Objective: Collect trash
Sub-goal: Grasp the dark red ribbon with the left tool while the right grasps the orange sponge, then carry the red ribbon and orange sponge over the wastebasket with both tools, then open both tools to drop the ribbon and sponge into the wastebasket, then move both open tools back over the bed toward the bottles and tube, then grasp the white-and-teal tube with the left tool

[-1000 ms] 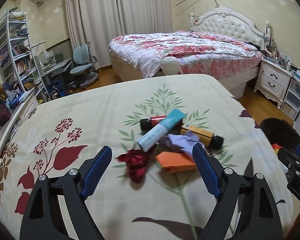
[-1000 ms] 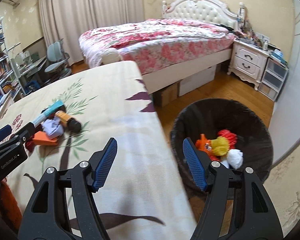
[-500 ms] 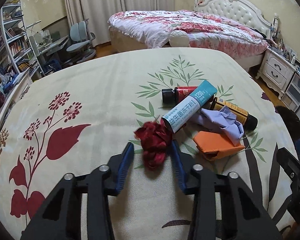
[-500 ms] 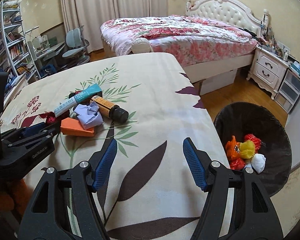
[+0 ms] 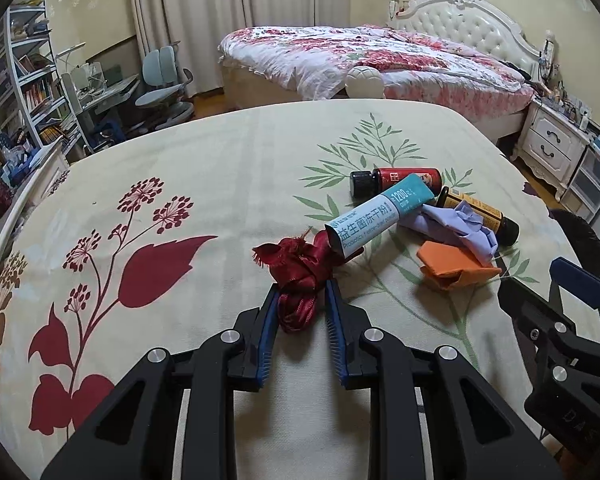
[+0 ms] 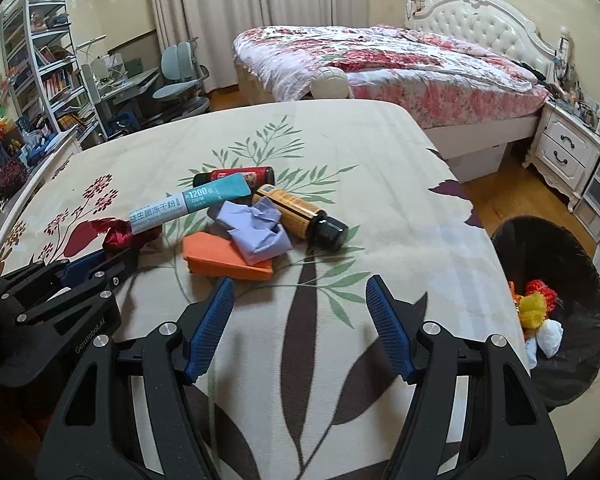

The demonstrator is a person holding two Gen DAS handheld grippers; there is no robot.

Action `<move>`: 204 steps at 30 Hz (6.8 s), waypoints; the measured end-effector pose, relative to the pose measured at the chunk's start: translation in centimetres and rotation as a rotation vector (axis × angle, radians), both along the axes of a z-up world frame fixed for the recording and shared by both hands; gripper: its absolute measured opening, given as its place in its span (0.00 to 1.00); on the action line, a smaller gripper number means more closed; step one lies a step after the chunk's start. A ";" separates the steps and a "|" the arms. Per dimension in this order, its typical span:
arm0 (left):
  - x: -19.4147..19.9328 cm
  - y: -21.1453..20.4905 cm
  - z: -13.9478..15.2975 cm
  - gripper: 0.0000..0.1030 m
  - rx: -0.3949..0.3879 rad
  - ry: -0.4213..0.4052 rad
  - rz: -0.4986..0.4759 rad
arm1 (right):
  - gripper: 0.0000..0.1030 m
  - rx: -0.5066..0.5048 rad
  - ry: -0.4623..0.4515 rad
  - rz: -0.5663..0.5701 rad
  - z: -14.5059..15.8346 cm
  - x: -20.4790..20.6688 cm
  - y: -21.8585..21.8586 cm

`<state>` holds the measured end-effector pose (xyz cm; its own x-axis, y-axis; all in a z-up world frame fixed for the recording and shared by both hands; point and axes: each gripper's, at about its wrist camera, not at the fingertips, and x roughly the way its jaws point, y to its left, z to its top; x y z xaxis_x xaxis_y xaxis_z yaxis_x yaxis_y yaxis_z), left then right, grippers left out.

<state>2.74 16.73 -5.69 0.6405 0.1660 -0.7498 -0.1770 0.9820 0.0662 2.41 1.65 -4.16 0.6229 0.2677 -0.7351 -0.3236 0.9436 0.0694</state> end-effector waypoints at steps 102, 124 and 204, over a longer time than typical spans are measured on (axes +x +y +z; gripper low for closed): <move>2.1 -16.3 3.8 0.24 -0.085 -0.138 -0.315 | 0.50 -0.080 -0.112 -0.435 2.2 0.7 -20.7; 7.9 -27.9 0.9 0.25 -0.024 -0.092 -0.468 | 0.50 -0.058 -0.067 -0.568 -0.5 3.8 -27.9; 4.1 -0.9 -0.5 0.18 0.016 0.021 -0.101 | 0.67 -0.075 -0.021 -0.086 -0.6 2.1 -3.6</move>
<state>6.81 15.84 -6.23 0.6384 0.1130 -0.7614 -0.0753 0.9936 0.0843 4.51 -1.97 -4.78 0.6568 0.1575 -0.7375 -0.2419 0.9703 -0.0082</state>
